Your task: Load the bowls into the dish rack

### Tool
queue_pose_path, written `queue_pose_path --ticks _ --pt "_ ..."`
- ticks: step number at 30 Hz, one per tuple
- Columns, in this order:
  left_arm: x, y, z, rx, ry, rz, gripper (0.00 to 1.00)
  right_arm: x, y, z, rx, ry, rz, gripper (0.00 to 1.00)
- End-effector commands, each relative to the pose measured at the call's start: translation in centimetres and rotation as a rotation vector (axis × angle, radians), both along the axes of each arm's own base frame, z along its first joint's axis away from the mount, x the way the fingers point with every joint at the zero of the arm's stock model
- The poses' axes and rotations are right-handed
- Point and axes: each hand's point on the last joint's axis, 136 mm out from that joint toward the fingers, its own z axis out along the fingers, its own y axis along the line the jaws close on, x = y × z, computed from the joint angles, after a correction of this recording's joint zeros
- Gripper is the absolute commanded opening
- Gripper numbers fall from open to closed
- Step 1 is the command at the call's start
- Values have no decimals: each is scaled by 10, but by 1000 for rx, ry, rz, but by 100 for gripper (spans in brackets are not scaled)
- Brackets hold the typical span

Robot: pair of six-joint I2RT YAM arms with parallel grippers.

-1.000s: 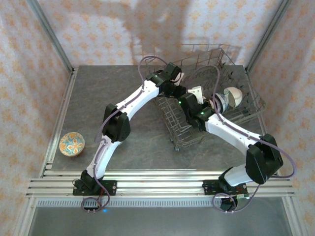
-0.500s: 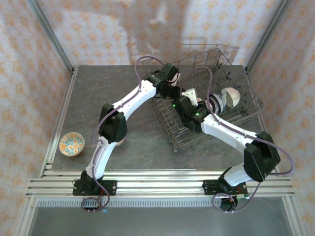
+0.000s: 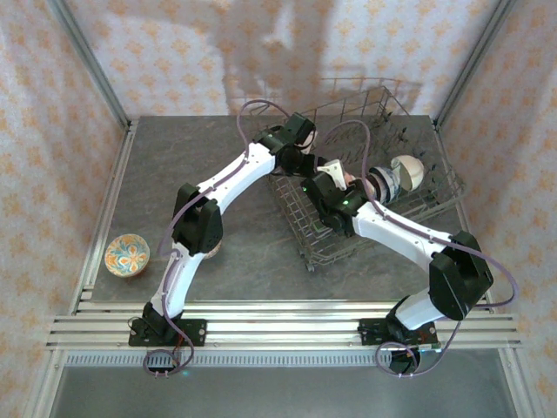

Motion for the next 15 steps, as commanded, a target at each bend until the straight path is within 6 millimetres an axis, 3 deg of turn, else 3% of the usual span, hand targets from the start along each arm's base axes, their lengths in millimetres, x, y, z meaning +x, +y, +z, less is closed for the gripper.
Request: queue_pose_path --ticks 1,10,15 --pt "-16 19 8 56 20 -16 76 -16 1 -19 -9 88 38 57" --pt "-31 38 -3 170 21 -90 79 -19 -2 -19 -6 82 30 58" --pt "-33 47 3 218 -13 -111 69 -23 1 -21 11 101 69 58"
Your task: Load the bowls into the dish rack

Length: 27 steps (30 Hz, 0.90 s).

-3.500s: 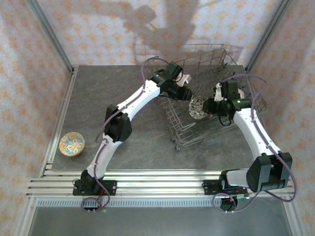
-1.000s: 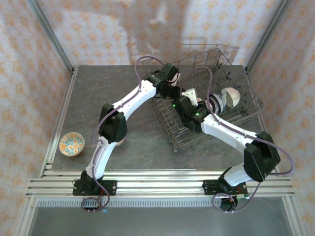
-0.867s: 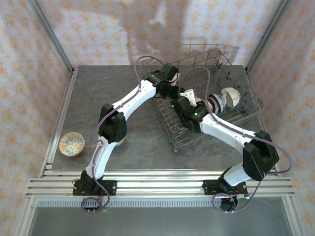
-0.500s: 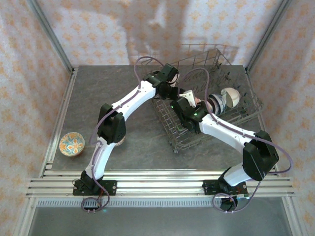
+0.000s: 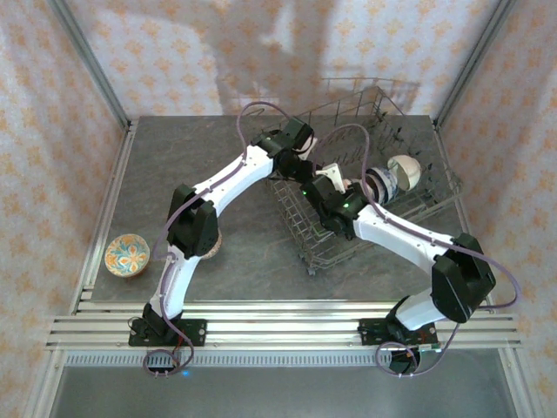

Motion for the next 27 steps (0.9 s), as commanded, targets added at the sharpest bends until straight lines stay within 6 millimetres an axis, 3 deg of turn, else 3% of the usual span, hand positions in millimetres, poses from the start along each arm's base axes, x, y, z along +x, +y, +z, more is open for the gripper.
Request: queue_pose_path --ticks 1,7,12,17,21,27 --pt "-16 34 10 117 13 -16 66 -15 -5 -15 -17 71 34 59" --pt "-19 40 12 164 9 -42 64 -22 -9 -16 -25 85 49 63" --pt "-15 39 22 149 -22 -38 64 -23 6 -21 17 133 111 64" --pt "-14 42 34 140 -47 -9 73 -26 16 -26 36 179 170 75" --pt "-10 44 50 103 -69 40 76 -23 17 -25 53 205 165 77" --pt "1 57 90 -73 -93 208 79 -13 15 -2 158 163 141 79"
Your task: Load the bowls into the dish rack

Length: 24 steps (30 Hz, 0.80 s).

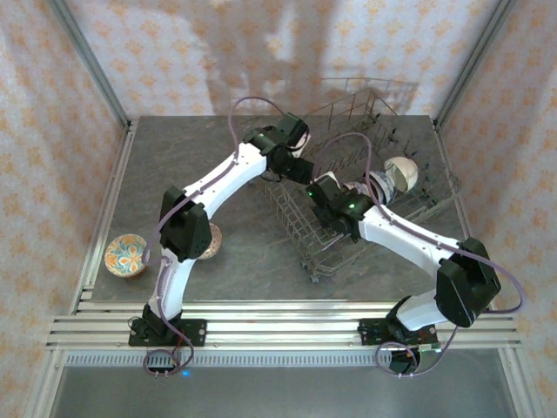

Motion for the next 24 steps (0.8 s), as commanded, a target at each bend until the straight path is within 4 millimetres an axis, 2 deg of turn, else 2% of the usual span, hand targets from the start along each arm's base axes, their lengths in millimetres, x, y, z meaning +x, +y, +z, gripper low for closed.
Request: queue_pose_path --ticks 1,5,8,10,13,15,21,24 --pt "4 30 67 -155 -63 169 79 5 -1 25 83 -24 -21 79" --pt "-2 47 103 -307 -116 302 81 12 -7 40 143 -42 -43 82" --pt "-15 62 116 -367 -150 368 83 16 -9 40 131 -25 -42 83" --pt "-25 70 116 -377 -138 393 83 19 -8 37 119 -22 -39 83" --pt "-43 93 108 -327 -135 443 84 26 -8 37 117 -19 -58 83" --pt "-45 104 111 -357 -164 469 84 30 -5 36 127 -15 -64 83" --pt "-57 115 114 -319 -138 481 83 40 -2 38 129 -13 -94 83" --pt "-69 134 118 -309 -176 529 84 41 -2 40 134 -18 -107 83"
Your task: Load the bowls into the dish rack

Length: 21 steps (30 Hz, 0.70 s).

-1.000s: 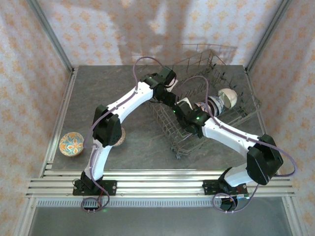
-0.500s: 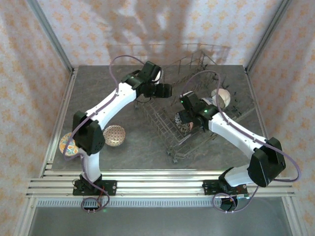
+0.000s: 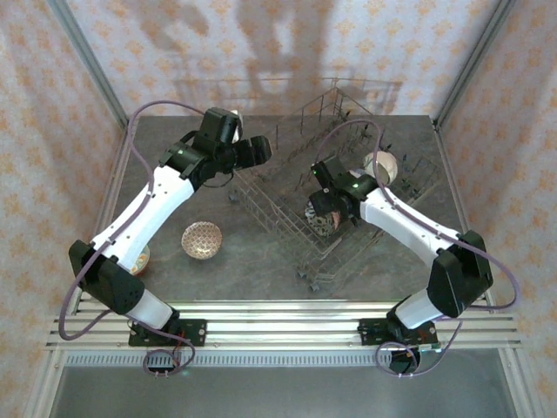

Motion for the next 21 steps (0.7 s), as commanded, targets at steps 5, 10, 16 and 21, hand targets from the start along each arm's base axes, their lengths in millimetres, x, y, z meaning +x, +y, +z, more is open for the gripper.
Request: queue_pose_path --ticks 5,10,16,21 --pt "-47 61 -11 82 51 174 85 26 -17 29 -1 -112 -134 83" --pt "-83 104 -44 110 151 317 86 31 -17 35 -5 -117 -144 83" --pt "-108 134 -112 9 294 482 84 36 -17 40 -27 -119 -152 83" --pt "-96 125 -158 -92 401 517 82 37 -18 42 -37 -116 -154 83"
